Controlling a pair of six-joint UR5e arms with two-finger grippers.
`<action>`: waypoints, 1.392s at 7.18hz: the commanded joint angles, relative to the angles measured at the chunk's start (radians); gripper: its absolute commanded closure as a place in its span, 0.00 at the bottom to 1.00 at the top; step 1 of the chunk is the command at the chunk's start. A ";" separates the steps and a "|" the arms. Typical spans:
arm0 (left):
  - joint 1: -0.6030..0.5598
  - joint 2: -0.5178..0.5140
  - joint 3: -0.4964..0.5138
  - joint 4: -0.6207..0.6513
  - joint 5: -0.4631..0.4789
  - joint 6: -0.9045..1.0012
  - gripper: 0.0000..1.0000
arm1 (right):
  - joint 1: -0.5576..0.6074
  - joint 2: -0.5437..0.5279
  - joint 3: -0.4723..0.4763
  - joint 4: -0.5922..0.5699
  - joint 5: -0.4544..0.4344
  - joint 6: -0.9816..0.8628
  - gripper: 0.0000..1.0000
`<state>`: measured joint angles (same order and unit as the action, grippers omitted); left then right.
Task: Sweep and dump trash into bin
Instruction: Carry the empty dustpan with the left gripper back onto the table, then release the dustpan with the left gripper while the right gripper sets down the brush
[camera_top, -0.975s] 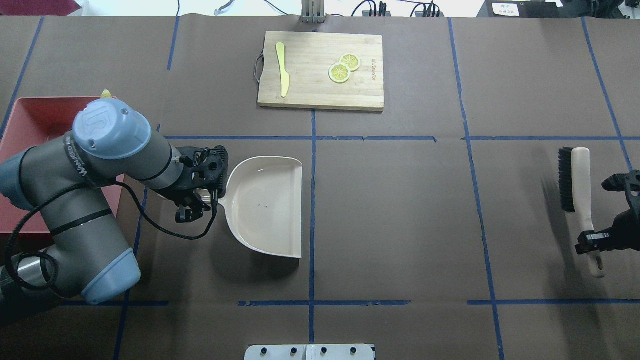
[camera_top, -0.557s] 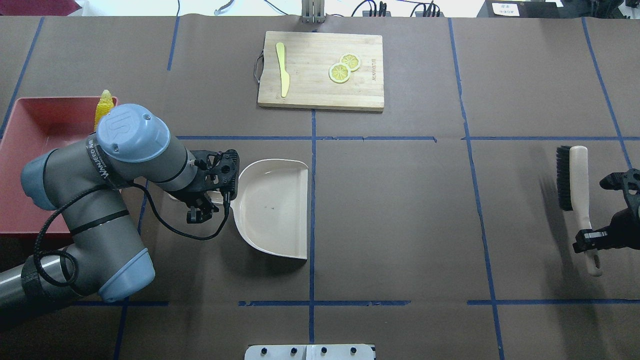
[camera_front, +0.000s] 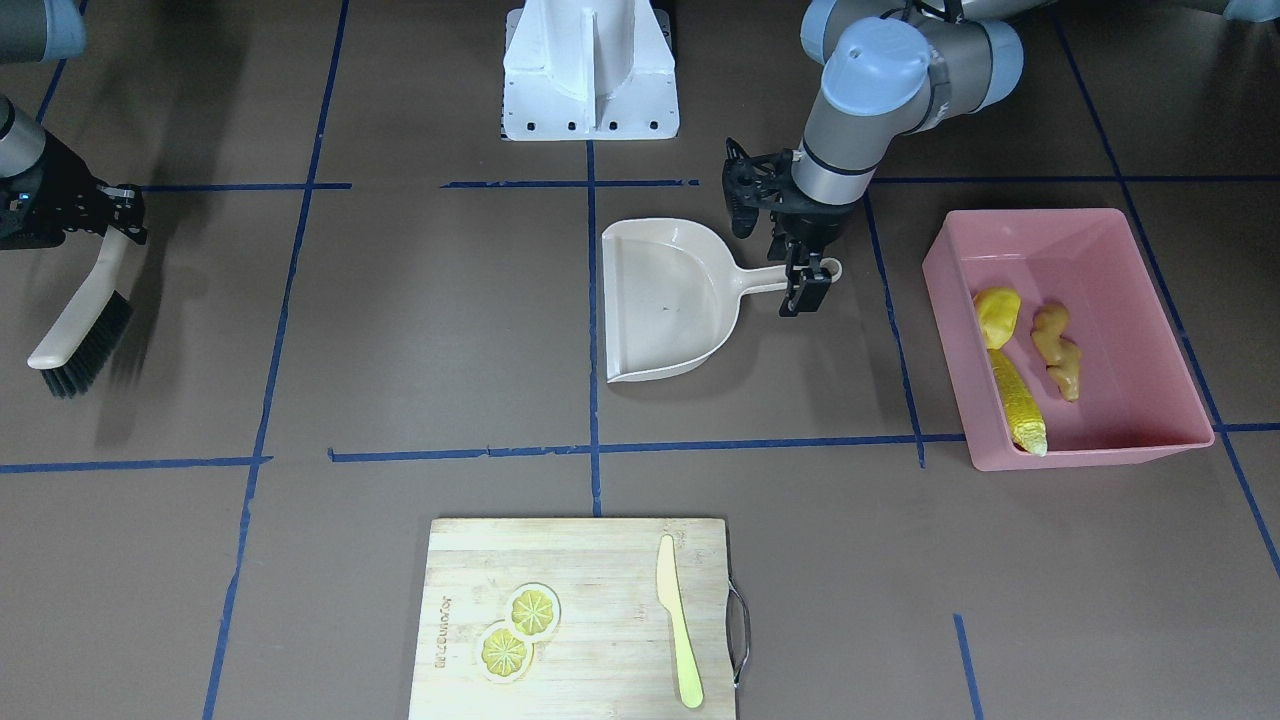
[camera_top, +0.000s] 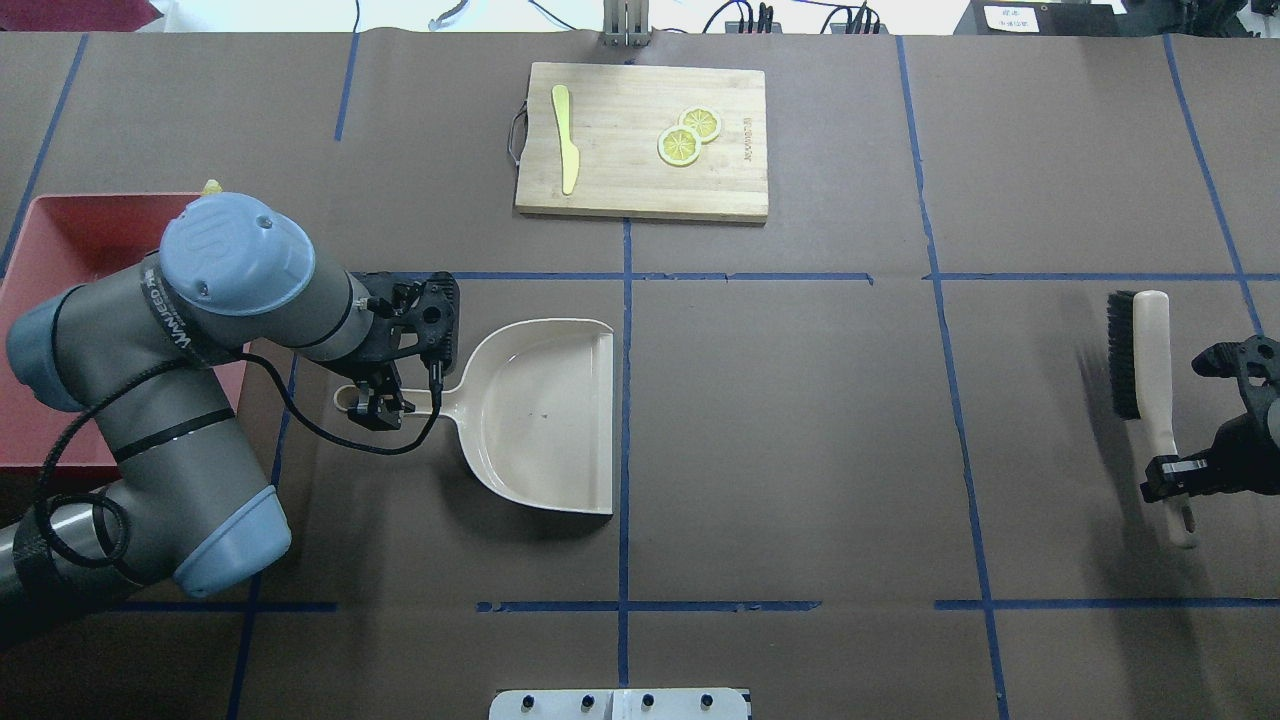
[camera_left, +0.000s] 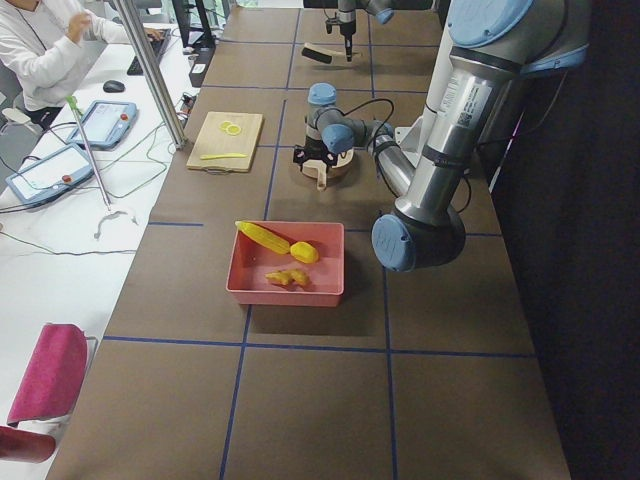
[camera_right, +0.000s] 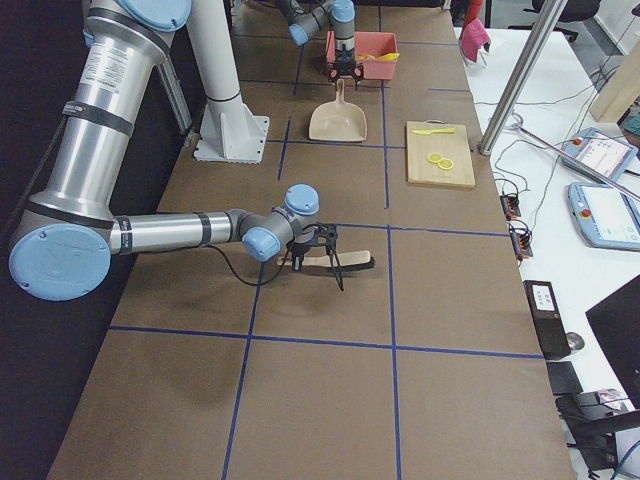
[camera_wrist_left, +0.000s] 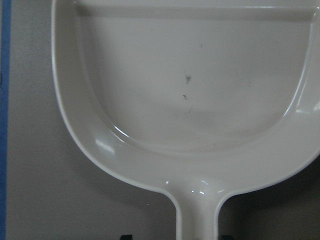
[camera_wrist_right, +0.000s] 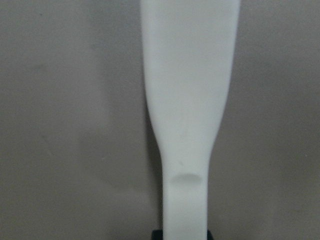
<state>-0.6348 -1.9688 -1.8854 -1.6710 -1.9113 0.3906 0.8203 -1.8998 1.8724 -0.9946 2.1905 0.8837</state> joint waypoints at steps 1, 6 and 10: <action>-0.092 0.094 -0.096 0.004 -0.005 -0.001 0.00 | -0.001 0.010 -0.028 0.001 0.005 -0.002 0.88; -0.140 0.110 -0.103 -0.004 -0.019 -0.027 0.00 | -0.010 0.008 -0.047 0.002 0.006 -0.006 0.32; -0.138 0.107 -0.107 -0.007 -0.020 -0.081 0.00 | -0.003 0.001 -0.015 0.022 0.006 -0.002 0.00</action>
<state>-0.7711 -1.8622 -1.9908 -1.6780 -1.9312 0.3133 0.8135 -1.8939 1.8354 -0.9741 2.1967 0.8814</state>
